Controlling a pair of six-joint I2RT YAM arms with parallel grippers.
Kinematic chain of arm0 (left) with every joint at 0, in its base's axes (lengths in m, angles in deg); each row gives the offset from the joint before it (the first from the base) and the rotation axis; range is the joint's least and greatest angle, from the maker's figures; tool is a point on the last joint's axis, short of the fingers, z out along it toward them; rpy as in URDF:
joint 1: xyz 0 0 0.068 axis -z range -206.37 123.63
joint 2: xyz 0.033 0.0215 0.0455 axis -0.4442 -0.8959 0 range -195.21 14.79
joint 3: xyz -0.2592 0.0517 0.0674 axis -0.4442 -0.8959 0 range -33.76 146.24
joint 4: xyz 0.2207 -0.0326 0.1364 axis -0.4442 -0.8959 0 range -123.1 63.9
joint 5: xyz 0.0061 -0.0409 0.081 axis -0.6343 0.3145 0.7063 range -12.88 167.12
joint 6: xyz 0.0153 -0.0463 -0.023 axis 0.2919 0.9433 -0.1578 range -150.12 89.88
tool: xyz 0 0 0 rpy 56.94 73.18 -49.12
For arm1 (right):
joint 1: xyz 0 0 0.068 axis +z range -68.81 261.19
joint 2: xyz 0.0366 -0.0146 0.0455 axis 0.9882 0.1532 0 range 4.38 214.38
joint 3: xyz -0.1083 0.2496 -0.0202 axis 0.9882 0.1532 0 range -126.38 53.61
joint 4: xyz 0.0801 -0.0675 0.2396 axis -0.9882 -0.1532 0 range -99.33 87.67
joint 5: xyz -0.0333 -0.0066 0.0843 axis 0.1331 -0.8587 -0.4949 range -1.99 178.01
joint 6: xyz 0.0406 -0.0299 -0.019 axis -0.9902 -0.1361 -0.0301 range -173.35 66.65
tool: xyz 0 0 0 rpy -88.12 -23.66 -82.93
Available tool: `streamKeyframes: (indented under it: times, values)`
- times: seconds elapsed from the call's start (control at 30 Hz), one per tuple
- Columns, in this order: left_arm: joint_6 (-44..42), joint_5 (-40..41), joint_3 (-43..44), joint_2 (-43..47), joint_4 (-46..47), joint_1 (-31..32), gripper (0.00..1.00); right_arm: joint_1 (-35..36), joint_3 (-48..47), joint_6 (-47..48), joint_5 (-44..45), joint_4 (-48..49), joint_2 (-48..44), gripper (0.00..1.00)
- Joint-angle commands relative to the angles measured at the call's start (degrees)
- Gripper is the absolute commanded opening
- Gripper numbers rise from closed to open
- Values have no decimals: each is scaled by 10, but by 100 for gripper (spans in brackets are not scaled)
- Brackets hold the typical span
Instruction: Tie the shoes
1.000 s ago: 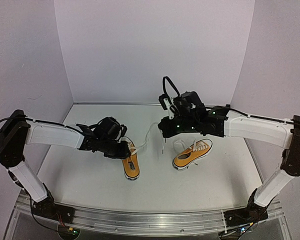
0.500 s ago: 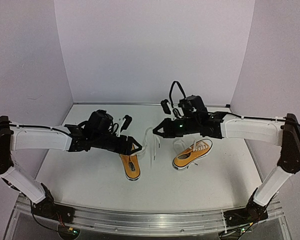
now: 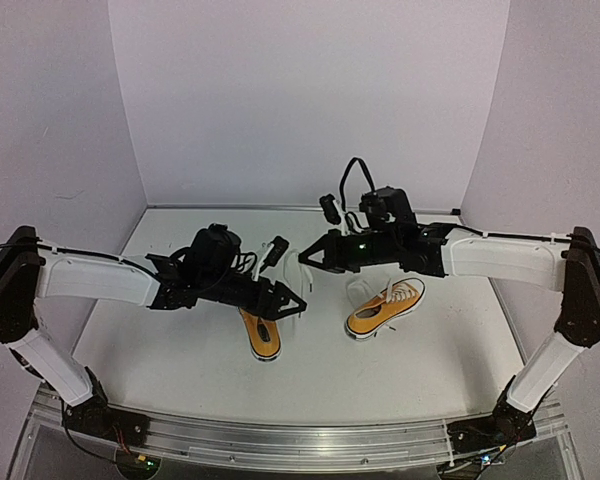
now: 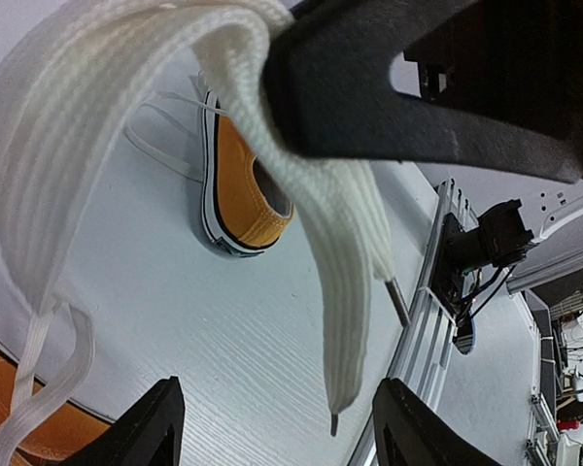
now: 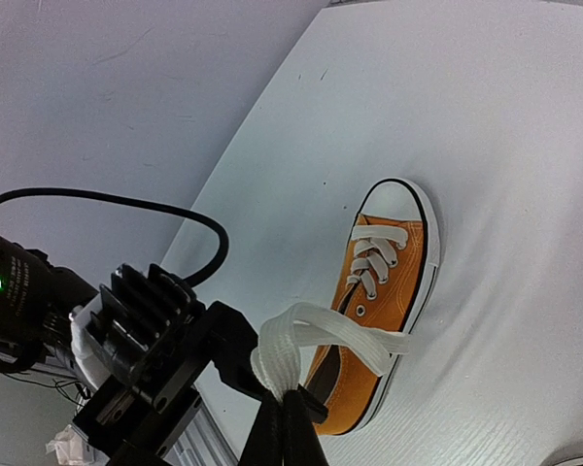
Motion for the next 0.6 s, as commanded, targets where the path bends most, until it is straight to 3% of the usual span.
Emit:
streamKeyframes:
  times: [0.0,0.1,0.13,0.2,0.23,0.57]
  values:
    - [-6,-5,43,-28,36,0,67,-1,-6,-13,-20,37,1,0]
    - [-4,5,47,-29,32,0,46,-6,-4,-15,-25,38,1,0]
    - [-3,8,43,-22,31,0,36,-8,-3,-15,-28,38,0,0]
    - [-1,20,33,5,19,-1,6,-15,3,-17,-31,37,-2,0]
    - [-2,30,30,20,6,-2,0,-19,7,-18,-32,38,-3,0]
    - [30,112,-11,177,-144,-96,0,-56,35,-14,-42,38,-22,0]
